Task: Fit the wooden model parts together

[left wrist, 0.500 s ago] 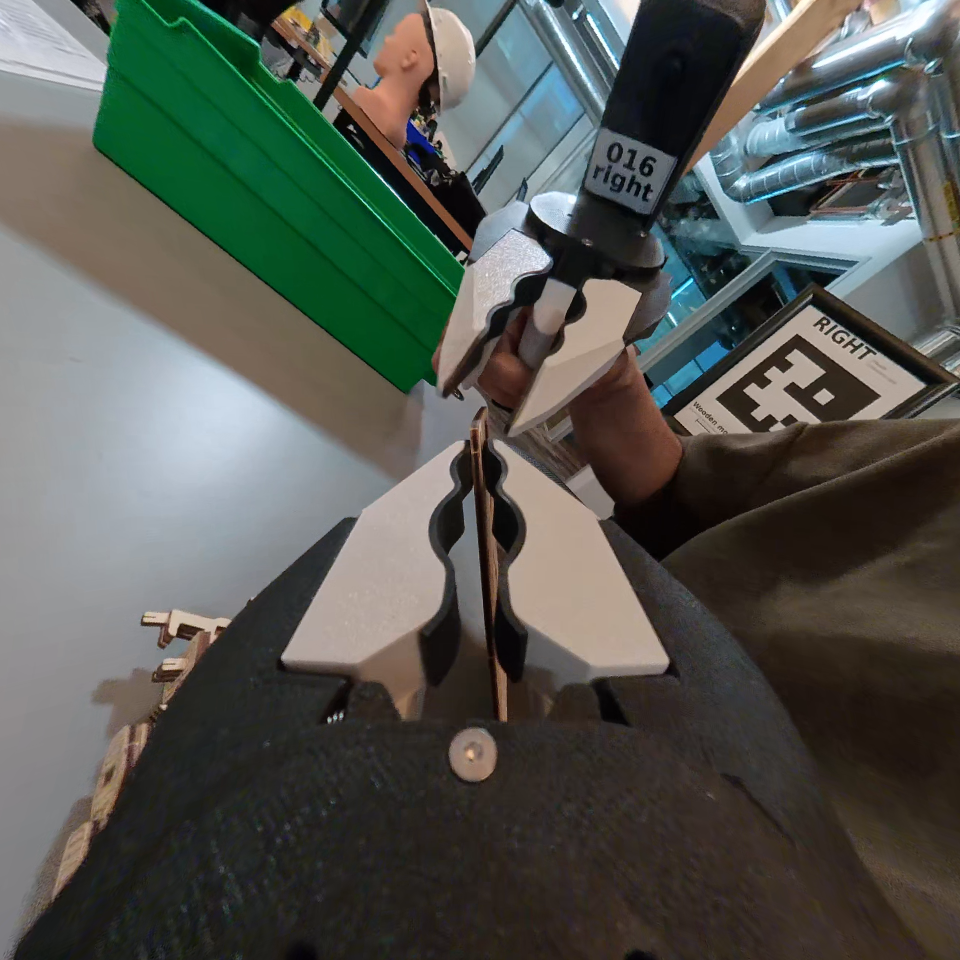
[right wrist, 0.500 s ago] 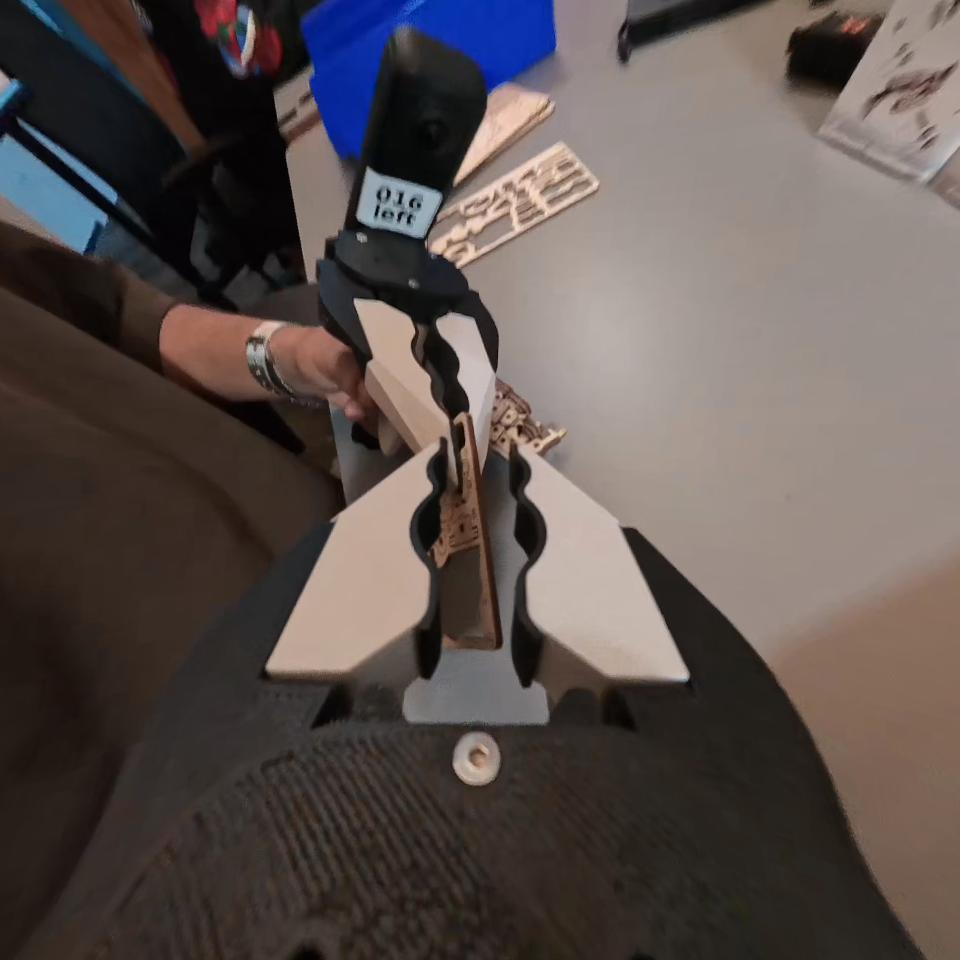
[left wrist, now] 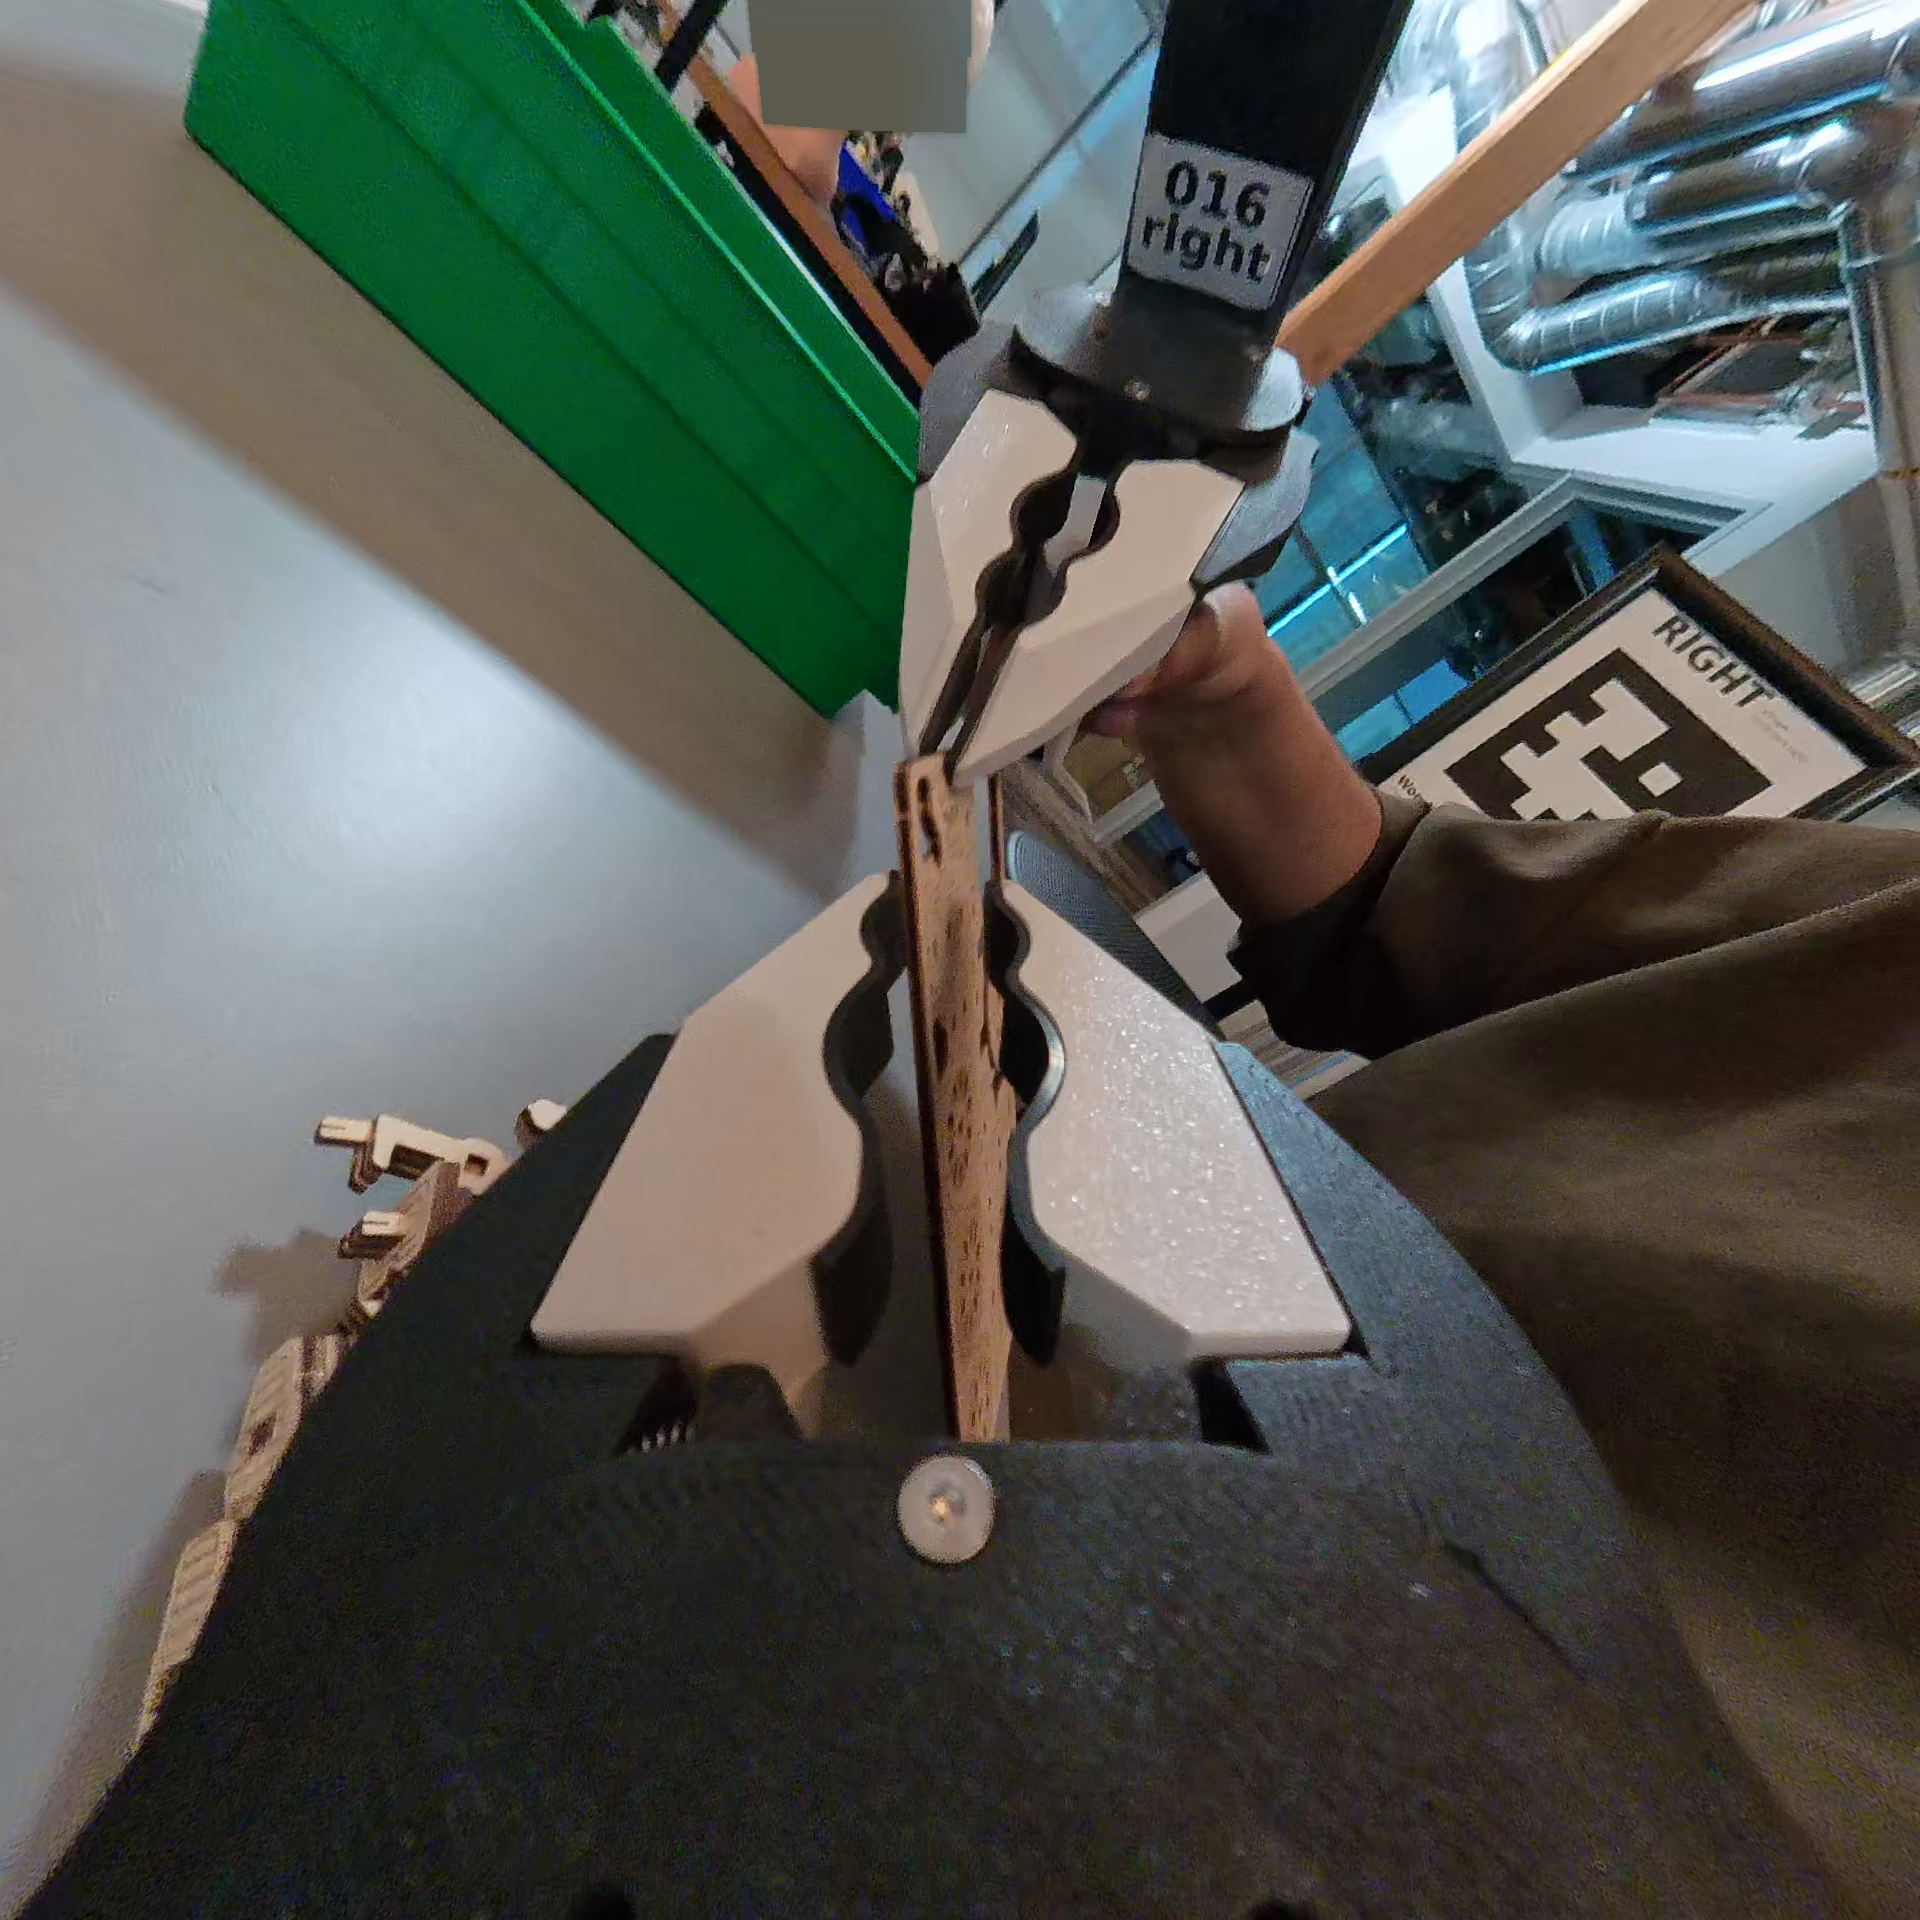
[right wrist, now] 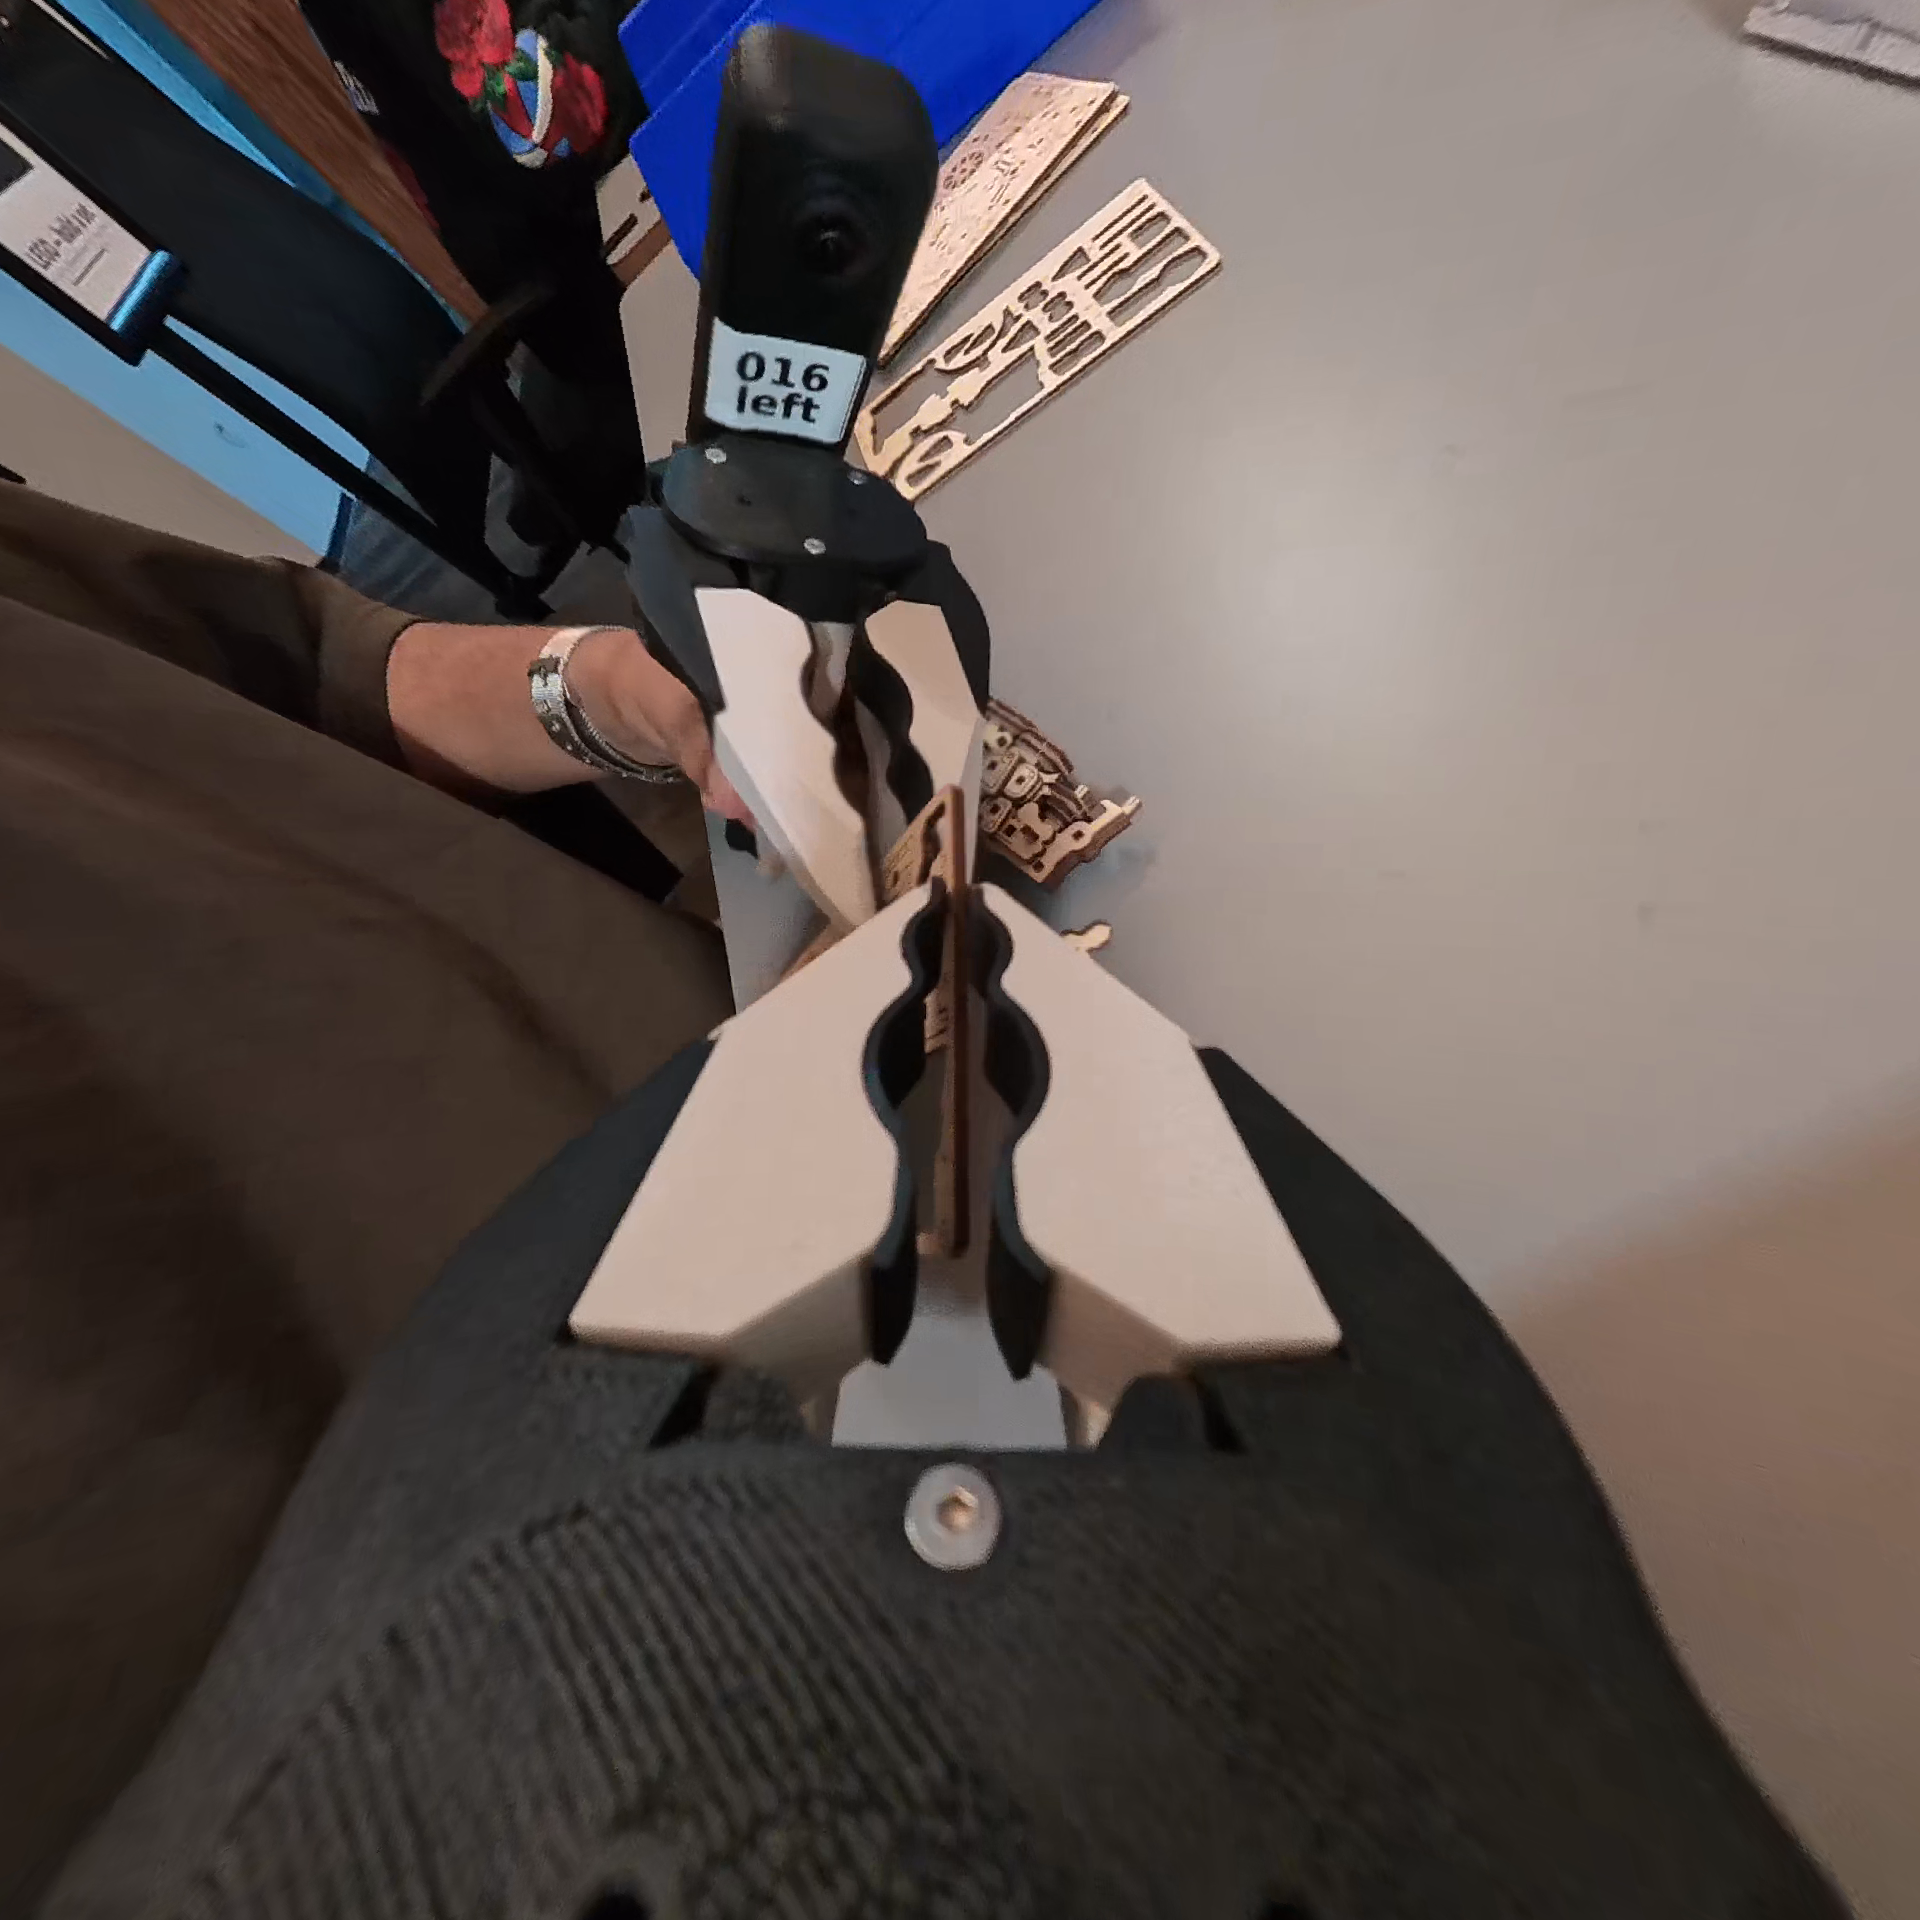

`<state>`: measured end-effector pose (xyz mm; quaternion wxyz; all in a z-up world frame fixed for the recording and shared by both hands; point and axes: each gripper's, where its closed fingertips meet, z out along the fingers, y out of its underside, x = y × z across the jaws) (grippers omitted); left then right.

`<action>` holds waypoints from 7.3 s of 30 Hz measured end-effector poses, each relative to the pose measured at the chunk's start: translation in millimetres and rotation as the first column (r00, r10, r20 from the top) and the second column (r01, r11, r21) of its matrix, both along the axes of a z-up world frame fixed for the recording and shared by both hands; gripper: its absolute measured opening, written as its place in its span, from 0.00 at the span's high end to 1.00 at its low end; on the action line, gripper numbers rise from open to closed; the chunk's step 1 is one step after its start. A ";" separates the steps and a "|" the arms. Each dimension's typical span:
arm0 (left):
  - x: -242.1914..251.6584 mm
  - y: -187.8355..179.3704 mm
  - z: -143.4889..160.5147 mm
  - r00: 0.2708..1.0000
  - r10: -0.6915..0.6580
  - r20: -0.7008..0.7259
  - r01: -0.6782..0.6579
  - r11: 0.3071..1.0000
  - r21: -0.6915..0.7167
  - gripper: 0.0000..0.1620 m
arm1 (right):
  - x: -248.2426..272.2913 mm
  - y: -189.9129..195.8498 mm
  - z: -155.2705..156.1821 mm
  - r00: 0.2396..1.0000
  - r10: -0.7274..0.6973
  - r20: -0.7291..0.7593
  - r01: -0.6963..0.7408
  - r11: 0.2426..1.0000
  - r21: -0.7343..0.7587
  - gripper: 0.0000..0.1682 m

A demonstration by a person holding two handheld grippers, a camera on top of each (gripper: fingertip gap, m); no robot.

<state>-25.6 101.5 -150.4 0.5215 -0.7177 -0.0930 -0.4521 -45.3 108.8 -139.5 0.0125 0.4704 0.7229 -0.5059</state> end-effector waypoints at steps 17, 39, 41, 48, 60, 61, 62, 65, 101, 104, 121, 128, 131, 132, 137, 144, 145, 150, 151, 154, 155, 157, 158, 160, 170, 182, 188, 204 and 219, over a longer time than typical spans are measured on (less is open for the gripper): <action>12.0 -1.4 1.3 0.998 -0.048 -0.047 0.049 0.999 0.014 0.99 | 17.2 -5.9 -6.6 0.984 0.136 0.117 -0.145 0.987 0.065 0.95; 12.0 2.4 -12.1 0.999 -0.033 -0.021 0.032 0.999 -0.040 0.99 | 18.2 2.8 -19.6 0.980 0.099 0.172 -0.134 0.970 0.203 0.96; 10.8 3.4 -14.3 1.000 -0.025 -0.018 0.024 0.999 -0.047 0.99 | 16.5 3.7 -22.2 0.982 0.080 0.171 -0.116 0.970 0.214 0.96; 9.0 6.8 -27.1 0.999 -0.012 -0.040 0.008 0.996 -0.091 0.98 | 12.7 9.8 -40.0 0.987 0.050 0.152 -0.103 0.925 0.366 0.97; 7.4 6.5 -18.9 1.000 -0.001 0.014 0.002 0.997 -0.074 0.99 | 7.9 13.2 -28.8 0.994 0.013 0.110 -0.043 0.961 0.273 0.91; 7.7 6.5 -18.0 1.000 -0.002 0.017 0.004 0.998 -0.070 0.99 | 8.6 13.5 -27.0 0.994 0.015 0.108 -0.044 0.963 0.265 0.92; 7.6 6.4 -16.9 1.000 -0.002 0.019 0.003 0.998 -0.065 0.99 | 9.6 13.4 -25.4 0.994 0.018 0.105 -0.045 0.965 0.257 0.93; 7.6 6.3 -13.2 1.000 -0.001 0.024 0.002 0.999 -0.046 0.99 | 13.1 11.4 -22.1 0.994 0.032 0.108 -0.055 0.974 0.218 0.97; 6.9 -9.2 44.3 0.977 0.093 -0.190 -0.029 0.949 0.314 0.97 | 26.3 -20.5 42.1 0.966 0.258 -0.002 -0.240 0.900 -0.365 0.99; 3.9 -9.8 45.5 0.973 0.114 -0.202 -0.042 0.944 0.329 0.97 | 22.9 -21.0 44.3 0.970 0.242 0.030 -0.205 0.876 -0.437 0.99; -17.5 -2.4 31.0 0.978 0.181 -0.101 -0.157 0.966 0.204 1.00 | 15.1 -10.9 42.6 0.981 0.193 0.033 -0.161 0.891 -0.425 0.99; -36.3 1.9 14.9 0.962 0.258 -0.094 -0.247 0.962 0.113 1.00 | 7.0 19.3 42.9 0.992 0.103 0.069 -0.074 0.940 -0.334 0.99; -49.0 1.0 11.5 0.941 0.314 -0.128 -0.303 0.948 0.098 1.00 | 9.5 30.2 51.4 0.990 0.111 0.085 -0.078 0.943 -0.323 0.99; -54.3 0.0 11.1 0.931 0.338 -0.137 -0.327 0.940 0.097 1.00 | 12.4 32.3 55.7 0.988 0.130 0.088 -0.095 0.941 -0.324 0.99; -73.2 -4.8 11.2 0.897 0.412 -0.158 -0.401 0.911 0.097 1.00 | 8.6 54.3 56.8 0.987 0.105 0.125 -0.082 0.981 -0.177 0.99; -77.7 -5.3 10.3 0.870 0.442 -0.216 -0.430 0.897 0.105 1.00 | -41.4 91.5 4.8 0.975 0.003 0.221 -0.072 0.949 0.306 0.98; -77.7 -5.7 10.9 0.865 0.446 -0.230 -0.432 0.895 0.111 1.00 | -50.8 96.2 -4.1 0.973 -0.004 0.231 -0.082 0.928 0.363 0.97; -78.7 -7.3 11.4 0.847 0.450 -0.283 -0.431 0.893 0.128 1.00 | -96.3 120.6 -46.5 0.960 -0.026 0.278 -0.141 0.815 0.562 0.97; -78.6 -7.5 11.5 0.850 0.445 -0.282 -0.426 0.895 0.129 1.00 | -102.9 125.4 -54.8 0.957 -0.026 0.289 -0.156 0.792 0.590 0.96; -78.2 -8.8 13.6 0.862 0.433 -0.263 -0.411 0.902 0.135 1.00 | -119.2 133.1 -74.7 0.954 -0.015 0.300 -0.189 0.748 0.636 0.97; -78.9 -9.5 14.0 0.864 0.433 -0.256 -0.411 0.901 0.137 1.00 | -123.7 136.2 -79.5 0.956 -0.014 0.294 -0.191 0.730 0.656 0.97; -80.5 -10.6 14.1 0.867 0.434 -0.244 -0.413 0.901 0.135 1.00 | -130.7 145.6 -86.4 0.961 -0.024 0.274 -0.184 0.684 0.706 0.99; -81.0 -11.0 14.1 0.870 0.433 -0.237 -0.412 0.901 0.134 1.00 | -132.1 150.2 -88.8 0.962 -0.038 0.272 -0.179 0.666 0.724 0.99; -81.8 -11.7 14.4 0.874 0.432 -0.222 -0.412 0.902 0.132 1.00 | -132.5 155.3 -89.5 0.960 -0.066 0.272 -0.162 0.661 0.733 0.99; -86.5 -14.0 14.8 0.874 0.443 -0.200 -0.424 0.896 0.131 1.00 | -87.7 79.8 -8.8 0.944 -0.136 -0.300 0.267 0.849 0.456 1.00; -81.6 -10.9 17.0 0.846 0.455 -0.279 -0.426 0.890 0.161 1.00 | -8.9 3.9 -40.2 0.899 -0.095 -0.427 0.251 0.911 0.326 0.93; -76.7 -10.3 17.7 0.828 0.458 -0.323 -0.424 0.889 0.173 1.00 | -1.4 -18.6 -59.3 0.940 -0.009 -0.342 0.138 0.925 0.353 0.90; -84.2 -35.6 11.8 0.808 0.503 -0.306 -0.483 0.864 0.145 1.00 | -10.9 -26.8 -89.9 0.953 0.179 -0.243 -0.023 0.845 0.534 0.88; -82.8 -33.0 8.6 0.826 0.490 -0.278 -0.475 0.871 0.123 1.00 | -8.5 -21.3 -87.4 0.963 0.150 -0.226 -0.025 0.879 0.476 0.88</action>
